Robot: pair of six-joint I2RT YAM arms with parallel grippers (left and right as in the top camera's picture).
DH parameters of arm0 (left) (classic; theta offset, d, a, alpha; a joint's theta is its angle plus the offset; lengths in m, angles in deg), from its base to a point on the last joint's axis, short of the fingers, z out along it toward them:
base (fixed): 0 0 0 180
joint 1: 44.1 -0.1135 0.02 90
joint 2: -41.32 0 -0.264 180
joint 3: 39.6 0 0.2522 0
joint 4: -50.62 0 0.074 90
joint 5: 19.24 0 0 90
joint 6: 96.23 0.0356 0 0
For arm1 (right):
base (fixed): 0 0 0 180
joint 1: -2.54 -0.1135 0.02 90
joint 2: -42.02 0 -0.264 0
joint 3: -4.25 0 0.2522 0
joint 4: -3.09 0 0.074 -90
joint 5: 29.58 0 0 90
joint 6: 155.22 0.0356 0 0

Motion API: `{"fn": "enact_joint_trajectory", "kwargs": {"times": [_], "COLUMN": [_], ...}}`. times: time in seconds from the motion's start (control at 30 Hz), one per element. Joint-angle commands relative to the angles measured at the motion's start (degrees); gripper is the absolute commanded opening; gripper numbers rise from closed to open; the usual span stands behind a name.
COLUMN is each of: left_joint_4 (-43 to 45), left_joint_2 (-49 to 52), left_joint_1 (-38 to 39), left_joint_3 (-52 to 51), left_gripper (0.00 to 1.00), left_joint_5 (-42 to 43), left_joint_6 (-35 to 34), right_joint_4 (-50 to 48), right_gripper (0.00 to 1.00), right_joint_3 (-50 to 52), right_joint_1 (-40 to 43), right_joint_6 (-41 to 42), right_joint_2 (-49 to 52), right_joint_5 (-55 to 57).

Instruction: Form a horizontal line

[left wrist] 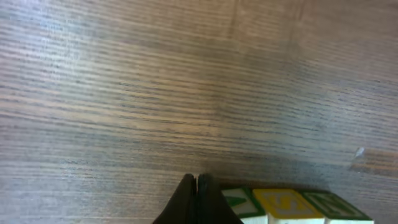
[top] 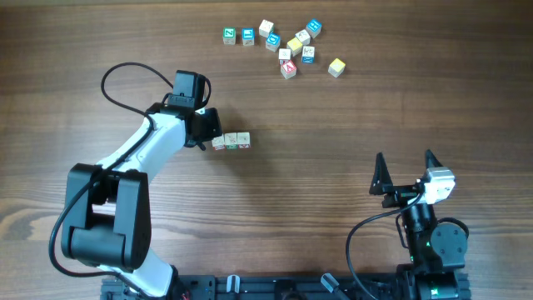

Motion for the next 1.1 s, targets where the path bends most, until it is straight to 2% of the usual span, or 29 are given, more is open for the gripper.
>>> {"fn": "enact_joint_trajectory", "kwargs": {"times": [0.0,0.33,0.67,0.8,1.0,1.07], "left_joint_4": [-1.62,0.04,0.37,0.20,-0.35,-0.50], "left_joint_2": [0.44,1.40,1.40,1.40,1.40,1.40], "left_joint_1": [0.15,0.20,0.20,-0.20,-8.68,-13.38], "left_joint_3": [-0.35,-0.33,-0.33,-0.33,-0.33,-0.33], "left_gripper": [0.04,0.04,0.04,0.04,0.04,0.09], "left_joint_5": [-0.96,3.61,3.61,-3.15,-3.63,-3.43], "left_joint_6": [0.98,2.75,3.80,3.76,-0.11,-2.58], "right_joint_4": [-0.15,-0.15,-0.17,-0.17,-0.17,-0.17], "right_gripper": [1.00,1.00,1.00,1.00,1.00,0.99], "right_joint_3": [0.04,0.04,0.04,0.04,0.04,0.04], "right_joint_1": [0.17,0.17,0.17,0.17,0.17,0.17], "right_joint_6": [-0.35,-0.33,-0.33,-0.35,-0.35,-0.35], "right_joint_2": [-0.26,-0.26,-0.26,-0.26,-0.26,-0.26], "right_joint_5": [-0.96,-0.96,-0.96,-0.96,-0.96,-0.96]}}
